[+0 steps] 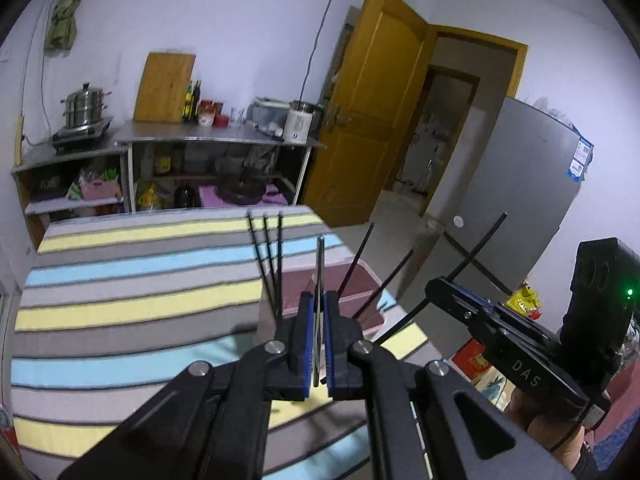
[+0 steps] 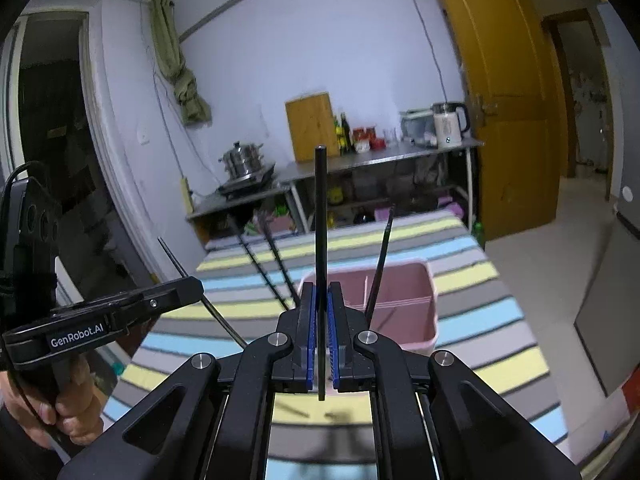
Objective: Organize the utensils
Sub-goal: 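Lift both black chopsticks, carry them over the pink basket and lower in, then open both grippers to drop the chopsticks into the basket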
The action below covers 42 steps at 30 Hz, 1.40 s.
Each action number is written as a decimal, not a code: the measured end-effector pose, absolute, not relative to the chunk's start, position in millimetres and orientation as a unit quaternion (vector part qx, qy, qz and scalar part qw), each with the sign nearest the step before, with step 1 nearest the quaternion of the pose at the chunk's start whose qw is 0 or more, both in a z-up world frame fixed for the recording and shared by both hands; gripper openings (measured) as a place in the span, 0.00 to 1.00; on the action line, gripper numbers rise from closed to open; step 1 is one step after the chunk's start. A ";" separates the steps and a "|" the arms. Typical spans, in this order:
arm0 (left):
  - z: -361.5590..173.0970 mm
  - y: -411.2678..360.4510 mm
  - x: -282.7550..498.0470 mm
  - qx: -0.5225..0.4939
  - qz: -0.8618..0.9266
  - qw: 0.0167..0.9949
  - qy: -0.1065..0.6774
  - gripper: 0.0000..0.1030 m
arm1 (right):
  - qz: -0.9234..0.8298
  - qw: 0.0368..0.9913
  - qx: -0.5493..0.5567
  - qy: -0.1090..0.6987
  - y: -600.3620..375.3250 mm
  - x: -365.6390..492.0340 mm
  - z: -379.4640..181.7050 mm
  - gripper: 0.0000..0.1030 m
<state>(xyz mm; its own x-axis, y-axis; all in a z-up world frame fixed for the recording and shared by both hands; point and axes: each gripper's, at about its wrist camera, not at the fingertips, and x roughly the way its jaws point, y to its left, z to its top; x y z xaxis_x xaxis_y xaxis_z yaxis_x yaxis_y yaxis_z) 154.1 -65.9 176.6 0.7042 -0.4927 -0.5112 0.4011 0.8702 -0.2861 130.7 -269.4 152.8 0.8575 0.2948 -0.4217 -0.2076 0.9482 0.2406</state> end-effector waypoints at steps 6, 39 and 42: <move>193.4 -74.5 170.5 -0.076 -0.246 0.924 0.281 0.05 | 0.122 0.966 0.105 0.204 -278.3 141.3 171.8 0.05; 107.1 -87.3 194.8 -0.071 -0.218 0.911 0.341 0.06 | 0.113 0.949 0.092 0.281 -271.6 182.5 101.0 0.06; 109.7 -80.7 188.9 -0.081 -0.217 0.914 0.334 0.06 | 0.114 0.952 0.090 0.271 -272.3 174.1 105.7 0.08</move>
